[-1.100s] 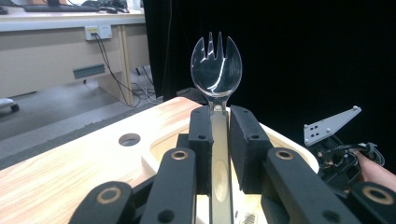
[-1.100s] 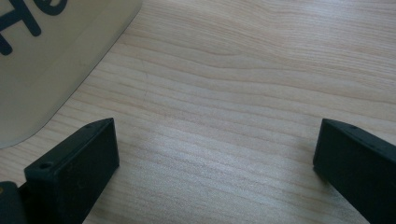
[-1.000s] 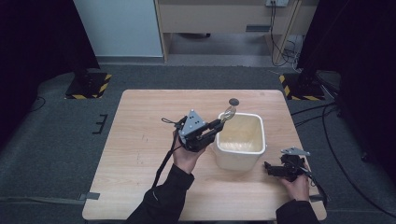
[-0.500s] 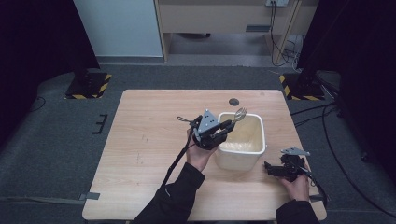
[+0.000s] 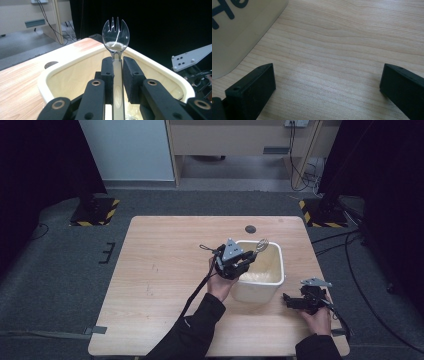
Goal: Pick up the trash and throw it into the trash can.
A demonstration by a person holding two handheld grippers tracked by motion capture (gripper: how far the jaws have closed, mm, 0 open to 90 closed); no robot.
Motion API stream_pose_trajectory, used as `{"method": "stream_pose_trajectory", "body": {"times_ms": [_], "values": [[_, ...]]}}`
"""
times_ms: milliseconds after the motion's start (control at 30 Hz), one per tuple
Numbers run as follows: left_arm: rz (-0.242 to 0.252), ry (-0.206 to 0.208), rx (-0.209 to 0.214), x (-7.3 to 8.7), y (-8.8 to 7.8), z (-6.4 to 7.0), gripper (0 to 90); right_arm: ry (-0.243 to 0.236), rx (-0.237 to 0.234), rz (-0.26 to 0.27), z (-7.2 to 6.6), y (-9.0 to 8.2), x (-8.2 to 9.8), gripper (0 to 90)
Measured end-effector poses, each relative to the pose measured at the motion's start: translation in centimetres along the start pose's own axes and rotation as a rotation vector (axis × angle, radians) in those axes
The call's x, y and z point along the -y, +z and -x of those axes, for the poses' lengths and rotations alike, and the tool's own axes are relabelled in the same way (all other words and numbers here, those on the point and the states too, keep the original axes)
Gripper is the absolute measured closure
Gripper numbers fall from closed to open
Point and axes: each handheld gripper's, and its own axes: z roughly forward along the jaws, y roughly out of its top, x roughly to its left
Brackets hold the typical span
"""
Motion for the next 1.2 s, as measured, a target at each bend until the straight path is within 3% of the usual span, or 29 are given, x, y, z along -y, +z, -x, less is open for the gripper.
{"method": "stream_pose_trajectory", "body": {"times_ms": [233, 400, 667, 767, 967, 1200], "values": [[-0.013, 0.004, -0.002, 0.1, 0.1, -0.1, 72.8, -0.001, -0.001, 0.002, 0.0, 0.0, 0.0, 0.3], [-0.01, 0.026, -0.012, 0.1, -0.7, 0.0, 68.5, -0.002, -0.002, 0.002, 0.0, 0.0, 0.0, 0.3], [-0.001, 0.038, -0.029, 0.5, -3.4, -0.5, 62.5, -0.002, -0.001, 0.002, 0.0, 0.0, 0.0, 0.3], [-0.006, 0.036, -0.052, 1.0, -5.2, -1.3, 60.1, -0.004, -0.002, 0.002, 0.0, 0.0, 0.0, 0.3], [-0.025, 0.046, -0.089, 1.7, -7.3, -2.3, 55.7, -0.004, -0.002, 0.002, 0.0, 0.0, 0.0, 0.3], [-0.068, 0.044, -0.127, 3.8, -10.0, -3.6, 51.2, -0.003, -0.002, 0.001, 0.0, 0.0, 0.0, 0.3]]}}
